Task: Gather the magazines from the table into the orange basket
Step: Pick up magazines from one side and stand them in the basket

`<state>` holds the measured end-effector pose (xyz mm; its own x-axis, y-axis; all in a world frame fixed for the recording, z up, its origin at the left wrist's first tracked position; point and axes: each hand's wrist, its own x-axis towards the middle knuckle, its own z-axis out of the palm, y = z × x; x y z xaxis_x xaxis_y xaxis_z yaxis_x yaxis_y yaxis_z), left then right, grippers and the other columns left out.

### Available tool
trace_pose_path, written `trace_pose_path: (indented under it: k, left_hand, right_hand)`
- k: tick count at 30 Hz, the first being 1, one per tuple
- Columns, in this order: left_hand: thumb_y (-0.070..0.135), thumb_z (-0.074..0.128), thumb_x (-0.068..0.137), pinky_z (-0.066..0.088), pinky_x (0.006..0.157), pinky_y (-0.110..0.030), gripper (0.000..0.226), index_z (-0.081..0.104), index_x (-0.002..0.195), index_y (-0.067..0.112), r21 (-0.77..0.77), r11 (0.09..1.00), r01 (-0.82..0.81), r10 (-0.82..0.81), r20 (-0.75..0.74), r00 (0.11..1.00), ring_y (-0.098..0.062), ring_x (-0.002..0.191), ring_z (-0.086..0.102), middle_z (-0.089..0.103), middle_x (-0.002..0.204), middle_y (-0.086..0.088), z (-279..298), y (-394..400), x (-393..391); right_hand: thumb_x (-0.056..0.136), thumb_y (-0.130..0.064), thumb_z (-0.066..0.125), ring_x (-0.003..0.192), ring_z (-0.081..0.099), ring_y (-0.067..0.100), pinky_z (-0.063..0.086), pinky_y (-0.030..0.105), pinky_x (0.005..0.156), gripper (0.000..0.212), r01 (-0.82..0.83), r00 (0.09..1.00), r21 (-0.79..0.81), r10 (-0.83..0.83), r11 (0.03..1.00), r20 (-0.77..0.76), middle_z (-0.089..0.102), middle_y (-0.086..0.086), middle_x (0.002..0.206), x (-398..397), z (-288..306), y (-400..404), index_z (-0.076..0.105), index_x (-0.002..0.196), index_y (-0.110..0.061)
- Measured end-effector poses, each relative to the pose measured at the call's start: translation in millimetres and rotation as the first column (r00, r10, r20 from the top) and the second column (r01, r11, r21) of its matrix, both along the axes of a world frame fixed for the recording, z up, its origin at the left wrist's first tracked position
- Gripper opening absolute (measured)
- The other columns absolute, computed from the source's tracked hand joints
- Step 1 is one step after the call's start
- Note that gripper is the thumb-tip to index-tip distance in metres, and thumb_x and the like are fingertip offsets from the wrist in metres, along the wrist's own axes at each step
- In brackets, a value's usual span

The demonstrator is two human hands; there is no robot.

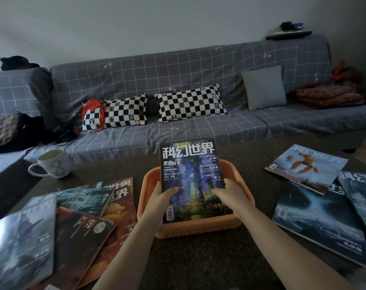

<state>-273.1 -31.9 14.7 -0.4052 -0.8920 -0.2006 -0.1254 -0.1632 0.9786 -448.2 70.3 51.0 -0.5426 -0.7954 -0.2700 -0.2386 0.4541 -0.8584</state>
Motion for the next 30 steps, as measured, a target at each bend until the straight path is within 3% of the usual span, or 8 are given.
trace_pose_path:
  k: [6,10,13,16,20,25,28,30]
  left_hand:
    - [0.020,0.053,0.097,0.033,0.114,-0.034,0.061,0.025,0.152,0.024,-0.380,0.925,-0.010,0.088,0.189,0.978,-0.015,0.149,0.011,0.007,0.162,0.009,34,46,-21]
    - [0.014,0.050,0.098,0.039,0.106,-0.025,0.051,0.036,0.145,0.028,-0.479,0.876,0.045,0.032,0.151,0.988,-0.012,0.142,0.031,0.022,0.158,0.012,39,70,-63]
    - [0.013,0.048,0.099,0.038,0.073,0.001,0.048,0.037,0.144,0.026,-0.416,0.903,0.108,-0.044,0.160,0.986,0.018,0.112,0.044,0.039,0.146,0.013,44,82,-110]
    - [0.012,0.048,0.097,0.037,0.074,-0.007,0.046,0.043,0.142,0.025,-0.366,0.920,0.139,-0.092,0.144,0.985,-0.007,0.124,0.050,0.045,0.146,0.006,46,92,-162]
    - [0.010,0.051,0.096,0.037,0.092,-0.014,0.044,0.048,0.139,0.020,-0.287,0.942,0.171,-0.134,0.143,0.981,-0.010,0.126,0.050,0.052,0.141,0.002,51,111,-228]
    - [0.013,0.052,0.097,0.036,0.061,-0.011,0.036,0.052,0.132,0.016,-0.173,0.968,0.183,-0.151,0.182,0.972,0.006,0.069,0.046,0.058,0.105,0.011,35,119,-296]
    - [0.014,0.053,0.096,0.046,0.070,-0.021,0.031,0.055,0.127,0.014,-0.142,0.978,0.151,-0.109,0.265,0.958,-0.002,0.073,0.053,0.057,0.089,0.009,21,111,-330]
    - [0.015,0.055,0.096,0.051,0.082,-0.027,0.035,0.054,0.130,0.013,-0.153,0.977,0.151,-0.090,0.344,0.934,-0.010,0.089,0.060,0.063,0.107,-0.001,13,102,-348]
  right_hand:
    - [0.092,-0.021,0.056,0.126,0.049,0.018,0.040,0.031,0.100,0.056,0.027,0.983,-0.229,-0.068,0.973,-0.173,0.047,0.005,0.142,-4,3,15,0.035,0.143,-0.015]
    - [0.092,-0.019,0.057,0.117,0.053,0.012,0.038,0.021,0.090,0.040,0.135,0.960,-0.362,-0.212,0.922,-0.181,0.057,-0.001,0.129,-26,7,37,0.049,0.131,-0.017]
    - [0.092,-0.017,0.056,0.113,0.054,0.012,0.043,0.027,0.091,0.037,0.226,0.936,-0.380,-0.308,0.897,-0.171,0.058,-0.001,0.126,-55,7,55,0.051,0.129,-0.018]
    - [0.093,-0.020,0.054,0.103,0.054,0.010,0.044,0.029,0.084,0.033,0.323,0.895,-0.356,-0.406,0.877,-0.188,0.060,0.001,0.120,-95,-4,69,0.052,0.125,-0.019]
    - [0.093,-0.022,0.053,0.105,0.058,0.022,0.046,0.035,0.086,0.032,0.440,0.832,-0.291,-0.507,0.850,-0.225,0.062,0.008,0.117,-152,-22,86,0.053,0.125,-0.015]
    - [0.092,-0.029,0.055,0.104,0.058,0.027,0.046,0.034,0.083,0.035,0.577,0.718,-0.236,-0.623,0.782,-0.310,0.064,0.012,0.115,-207,-52,96,0.058,0.122,-0.010]
    - [0.092,-0.035,0.053,0.108,0.052,0.027,0.044,0.036,0.086,0.038,0.626,0.664,-0.177,-0.638,0.759,-0.389,0.058,0.012,0.119,-230,-69,94,0.058,0.121,-0.011]
    - [0.093,-0.037,0.051,0.117,0.045,0.028,0.041,0.040,0.096,0.042,0.655,0.636,-0.146,-0.645,0.742,-0.423,0.051,0.012,0.129,-241,-77,91,0.055,0.125,-0.011]
